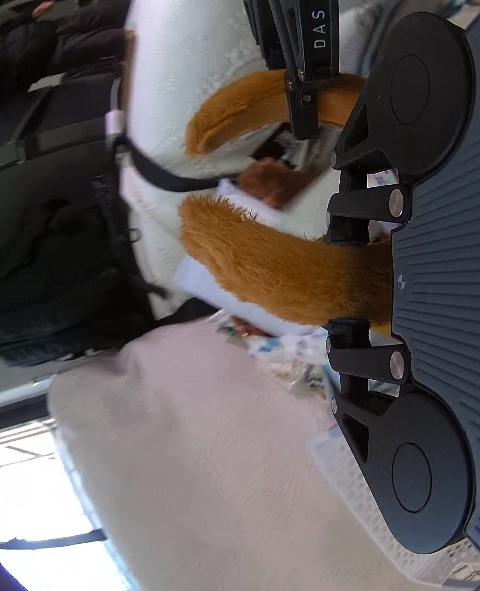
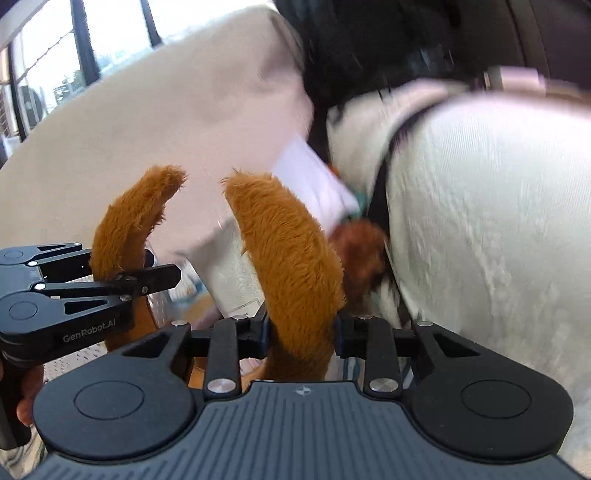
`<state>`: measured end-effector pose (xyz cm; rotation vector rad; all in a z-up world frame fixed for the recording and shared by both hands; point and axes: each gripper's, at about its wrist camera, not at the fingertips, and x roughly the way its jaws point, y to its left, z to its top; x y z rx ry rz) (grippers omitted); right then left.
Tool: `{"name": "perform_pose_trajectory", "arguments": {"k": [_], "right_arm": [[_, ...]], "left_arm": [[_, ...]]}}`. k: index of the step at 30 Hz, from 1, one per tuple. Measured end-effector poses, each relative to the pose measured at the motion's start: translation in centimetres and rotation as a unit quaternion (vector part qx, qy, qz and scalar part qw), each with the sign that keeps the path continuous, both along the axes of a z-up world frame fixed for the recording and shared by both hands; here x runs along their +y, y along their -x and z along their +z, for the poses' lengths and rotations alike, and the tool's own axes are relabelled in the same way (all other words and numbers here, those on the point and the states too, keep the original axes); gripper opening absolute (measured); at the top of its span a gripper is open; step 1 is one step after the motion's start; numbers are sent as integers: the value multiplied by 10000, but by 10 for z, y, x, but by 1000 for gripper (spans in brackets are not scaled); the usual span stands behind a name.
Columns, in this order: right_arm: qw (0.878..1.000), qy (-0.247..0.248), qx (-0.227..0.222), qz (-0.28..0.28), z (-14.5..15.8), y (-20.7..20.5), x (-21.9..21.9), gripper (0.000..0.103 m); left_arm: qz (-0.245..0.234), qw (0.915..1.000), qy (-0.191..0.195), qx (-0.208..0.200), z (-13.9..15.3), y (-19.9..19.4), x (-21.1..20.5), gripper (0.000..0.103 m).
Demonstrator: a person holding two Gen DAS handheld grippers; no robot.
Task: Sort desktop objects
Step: 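Lift the plush toy with both grippers and lower it into the basket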
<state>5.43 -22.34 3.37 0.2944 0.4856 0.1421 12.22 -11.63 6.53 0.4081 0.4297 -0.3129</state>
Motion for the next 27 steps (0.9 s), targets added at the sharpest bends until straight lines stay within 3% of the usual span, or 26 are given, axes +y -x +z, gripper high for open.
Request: {"name": "perform_pose_trajectory", "arguments": {"k": [5,12,20,27], "right_arm": [[9999,13,-160,-20,31,5,0,35],[9986,142,-329,390,82,-9,25,35],[9910,276,-622,1154,123,-29,110,35],[9801,451,-412,1891,125,-55,205,35]], "left_arm": [[38,9997,36,-239,28,9,4,31],[301,9982,27,-526,74,20,38,31],[1174,9888,9,-918,114,39,122,33],[1900,9795,-6,-670,106,35,207,39]]}}
